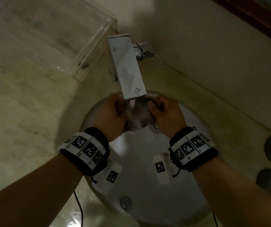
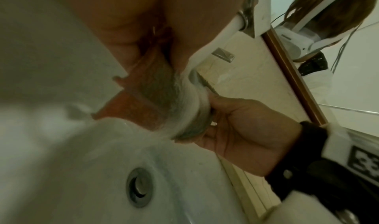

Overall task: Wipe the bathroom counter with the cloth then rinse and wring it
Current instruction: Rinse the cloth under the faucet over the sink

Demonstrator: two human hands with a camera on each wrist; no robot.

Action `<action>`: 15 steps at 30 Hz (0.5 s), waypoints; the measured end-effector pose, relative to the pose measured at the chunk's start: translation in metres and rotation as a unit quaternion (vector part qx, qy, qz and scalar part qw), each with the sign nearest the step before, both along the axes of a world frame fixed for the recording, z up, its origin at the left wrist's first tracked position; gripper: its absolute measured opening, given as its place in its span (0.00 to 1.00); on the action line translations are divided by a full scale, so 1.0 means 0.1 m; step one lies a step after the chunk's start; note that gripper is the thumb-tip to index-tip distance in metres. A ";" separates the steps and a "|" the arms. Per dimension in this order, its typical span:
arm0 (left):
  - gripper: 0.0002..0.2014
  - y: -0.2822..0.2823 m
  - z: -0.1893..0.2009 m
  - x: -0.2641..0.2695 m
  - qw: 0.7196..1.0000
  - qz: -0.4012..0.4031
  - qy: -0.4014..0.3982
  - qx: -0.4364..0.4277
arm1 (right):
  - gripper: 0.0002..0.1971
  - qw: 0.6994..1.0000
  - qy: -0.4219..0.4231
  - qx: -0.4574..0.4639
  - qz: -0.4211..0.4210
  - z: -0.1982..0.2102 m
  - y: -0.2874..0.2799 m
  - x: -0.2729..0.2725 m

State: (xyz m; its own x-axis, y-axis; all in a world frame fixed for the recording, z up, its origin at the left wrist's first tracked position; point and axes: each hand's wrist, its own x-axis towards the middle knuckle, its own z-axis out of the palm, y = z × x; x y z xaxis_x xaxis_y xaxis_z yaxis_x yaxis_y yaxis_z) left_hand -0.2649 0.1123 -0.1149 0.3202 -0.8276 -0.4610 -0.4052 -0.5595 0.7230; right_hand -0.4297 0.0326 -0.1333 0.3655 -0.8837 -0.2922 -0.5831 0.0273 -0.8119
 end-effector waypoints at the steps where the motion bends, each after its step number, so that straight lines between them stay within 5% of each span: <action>1: 0.17 0.00 -0.01 0.01 1.000 0.017 0.013 0.005 | 0.15 1.000 0.001 -0.004 0.002 0.00 0.01 0.00; 4: 0.23 -0.02 -0.02 0.00 0.997 0.049 0.064 0.010 | 0.13 1.000 -0.001 -0.001 0.000 -0.01 0.02 0.01; 11: 0.10 -0.02 0.11 -0.08 0.979 0.109 0.170 -0.008 | 0.05 1.000 0.027 0.011 -0.007 -0.01 0.02 -0.06; 15: 0.14 -0.04 0.16 -0.10 0.966 0.115 0.230 -0.032 | 0.21 0.997 0.061 0.014 -0.038 0.04 0.10 -0.01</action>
